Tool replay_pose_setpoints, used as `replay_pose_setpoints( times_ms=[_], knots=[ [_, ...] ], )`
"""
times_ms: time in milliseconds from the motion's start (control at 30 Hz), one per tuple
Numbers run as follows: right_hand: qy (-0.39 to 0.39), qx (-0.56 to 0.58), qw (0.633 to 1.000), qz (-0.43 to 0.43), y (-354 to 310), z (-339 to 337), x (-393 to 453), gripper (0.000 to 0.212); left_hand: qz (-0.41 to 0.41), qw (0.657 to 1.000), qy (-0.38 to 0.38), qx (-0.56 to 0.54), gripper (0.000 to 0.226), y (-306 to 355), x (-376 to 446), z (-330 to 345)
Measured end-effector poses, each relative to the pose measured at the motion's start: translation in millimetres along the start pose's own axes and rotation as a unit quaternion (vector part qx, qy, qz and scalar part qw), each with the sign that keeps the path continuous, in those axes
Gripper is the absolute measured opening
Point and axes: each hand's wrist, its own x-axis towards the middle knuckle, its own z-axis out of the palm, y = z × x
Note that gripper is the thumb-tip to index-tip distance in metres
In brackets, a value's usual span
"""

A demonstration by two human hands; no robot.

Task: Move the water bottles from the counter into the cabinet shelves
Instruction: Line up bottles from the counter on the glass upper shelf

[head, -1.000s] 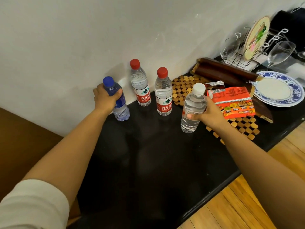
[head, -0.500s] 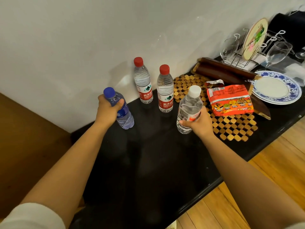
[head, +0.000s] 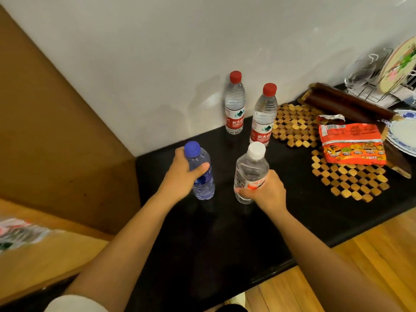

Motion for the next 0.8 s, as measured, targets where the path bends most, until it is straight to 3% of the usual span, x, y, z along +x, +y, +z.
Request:
replay_pose_setpoints(
  times_ms=[200, 333, 433, 633, 733, 800],
  knots=[
    [-0.038, -0.019, 0.998, -0.040, -17.5, 31.0, -27.0, 0.077, -0.014, 0.999, -0.002, 0.035, 0.059, -9.4, -47.6, -10.8],
    [-0.062, -0.045, 0.995, -0.071, -25.1, 46.5, -47.6, 0.066, -0.011, 0.998, 0.033, 0.044, 0.059, -13.5, -76.9, -9.4],
    [-0.058, -0.030, 0.995, -0.071, -25.6, 52.9, -61.6, 0.071, -0.025, 0.997, 0.076, 0.024, 0.062, -16.2, -93.8, -7.2],
    [-0.086, -0.029, 0.992, -0.090, -22.0, 59.1, -73.6, 0.077, -0.052, 0.990, 0.094, 0.091, 0.085, -38.1, -116.8, 0.8],
    [-0.083, -0.003, 0.990, -0.116, -22.5, 59.6, -78.9, 0.074, -0.067, 0.993, 0.070, 0.071, 0.081, -55.1, -117.9, 1.5],
    [-0.086, 0.009, 0.987, -0.139, -25.6, 61.0, -82.5, 0.066, -0.090, 0.995, 0.051, -0.004, 0.081, -61.0, -119.2, 6.1]
  ],
)
